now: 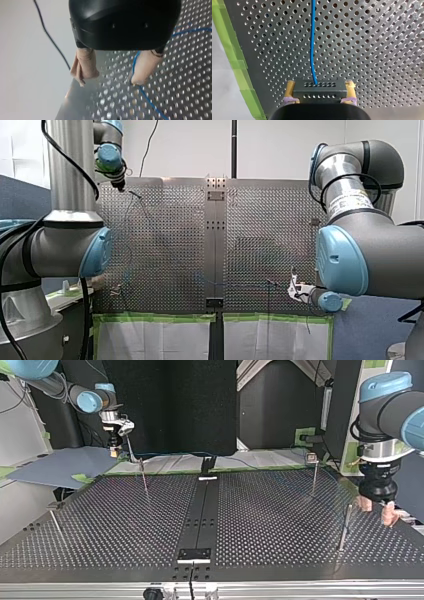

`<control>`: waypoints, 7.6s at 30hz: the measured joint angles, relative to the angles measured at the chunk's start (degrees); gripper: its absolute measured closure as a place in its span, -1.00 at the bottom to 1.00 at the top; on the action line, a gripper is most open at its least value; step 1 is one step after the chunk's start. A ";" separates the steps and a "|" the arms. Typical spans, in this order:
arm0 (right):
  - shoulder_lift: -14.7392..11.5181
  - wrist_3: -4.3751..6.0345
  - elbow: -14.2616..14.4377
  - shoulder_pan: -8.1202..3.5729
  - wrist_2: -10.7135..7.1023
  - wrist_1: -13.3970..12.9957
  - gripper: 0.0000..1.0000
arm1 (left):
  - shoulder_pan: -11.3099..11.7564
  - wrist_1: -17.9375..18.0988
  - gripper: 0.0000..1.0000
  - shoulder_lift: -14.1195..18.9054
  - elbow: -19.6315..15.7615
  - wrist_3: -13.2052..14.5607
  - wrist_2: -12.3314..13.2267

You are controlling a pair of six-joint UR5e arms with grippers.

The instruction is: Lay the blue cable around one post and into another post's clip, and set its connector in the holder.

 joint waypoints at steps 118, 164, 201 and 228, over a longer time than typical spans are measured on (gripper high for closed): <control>0.01 1.81 -0.27 1.43 0.00 -0.44 0.98 | -1.71 0.38 -1.00 1.09 0.88 13.00 5.69; 0.01 1.85 -0.28 1.66 0.00 -0.18 0.98 | -10.47 8.12 -1.00 8.93 -8.72 9.51 13.22; 0.00 1.64 -0.28 1.58 0.00 0.08 0.98 | -32.17 29.82 -1.00 -11.99 -27.09 2.55 -7.87; 0.02 -2.02 -0.27 0.93 0.66 2.43 0.98 | -48.68 46.34 -1.00 -28.51 -22.28 -0.39 -14.78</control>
